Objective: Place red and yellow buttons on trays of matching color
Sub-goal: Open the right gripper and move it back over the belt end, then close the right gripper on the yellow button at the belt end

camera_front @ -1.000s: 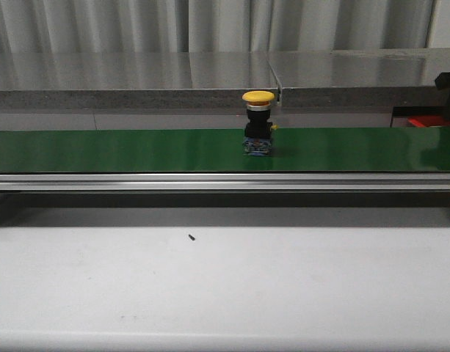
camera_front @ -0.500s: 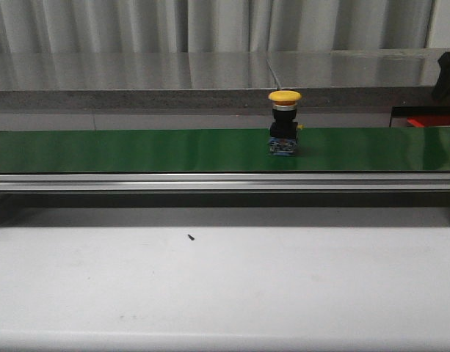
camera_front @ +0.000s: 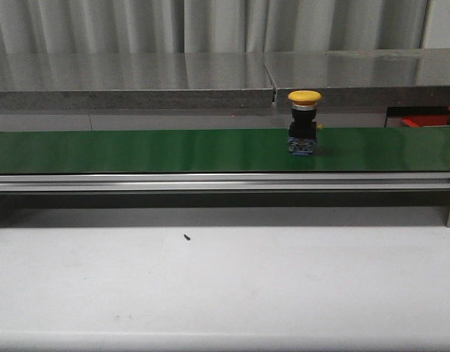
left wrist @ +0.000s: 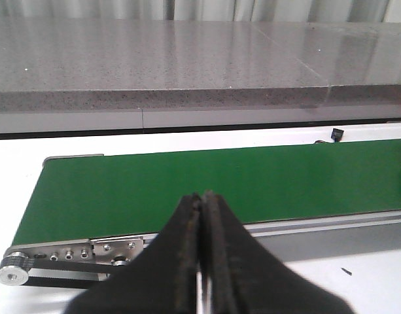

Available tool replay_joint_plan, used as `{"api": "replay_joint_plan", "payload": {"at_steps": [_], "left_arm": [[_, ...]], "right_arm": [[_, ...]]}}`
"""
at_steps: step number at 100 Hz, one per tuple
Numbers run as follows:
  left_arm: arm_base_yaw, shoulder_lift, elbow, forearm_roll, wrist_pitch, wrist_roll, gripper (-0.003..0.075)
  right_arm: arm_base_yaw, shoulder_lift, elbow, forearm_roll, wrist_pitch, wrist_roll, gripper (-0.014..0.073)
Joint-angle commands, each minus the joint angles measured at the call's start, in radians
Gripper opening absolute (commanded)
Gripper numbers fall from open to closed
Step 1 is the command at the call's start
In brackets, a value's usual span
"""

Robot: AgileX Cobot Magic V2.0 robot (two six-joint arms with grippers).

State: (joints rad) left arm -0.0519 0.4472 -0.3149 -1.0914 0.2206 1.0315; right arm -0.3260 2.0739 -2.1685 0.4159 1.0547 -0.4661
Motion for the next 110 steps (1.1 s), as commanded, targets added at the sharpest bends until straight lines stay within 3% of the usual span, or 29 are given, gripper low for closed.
{"api": "replay_joint_plan", "payload": {"at_steps": [1,19,49,74,110], "left_arm": [[-0.009,0.004,-0.028,-0.023,-0.034,-0.01,-0.0019],[-0.009,0.004,-0.028,-0.023,-0.034,-0.01,-0.0019],[-0.009,0.004,-0.028,-0.023,-0.034,-0.01,-0.0019],[-0.009,0.004,-0.028,-0.023,-0.034,-0.01,-0.0019],[-0.009,0.004,-0.028,-0.023,-0.034,-0.01,-0.0019]], "right_arm": [[0.015,-0.127,0.02,0.021,-0.005,-0.011,0.0636],[0.047,-0.277,0.199,0.02,-0.008,-0.018,0.0636],[0.071,-0.557,0.601,0.02,-0.132,-0.052,0.0636],[0.076,-0.687,0.899,0.02,-0.203,-0.089,0.0636],[0.17,-0.678,1.02,0.02,-0.301,-0.18,0.0636]]}}
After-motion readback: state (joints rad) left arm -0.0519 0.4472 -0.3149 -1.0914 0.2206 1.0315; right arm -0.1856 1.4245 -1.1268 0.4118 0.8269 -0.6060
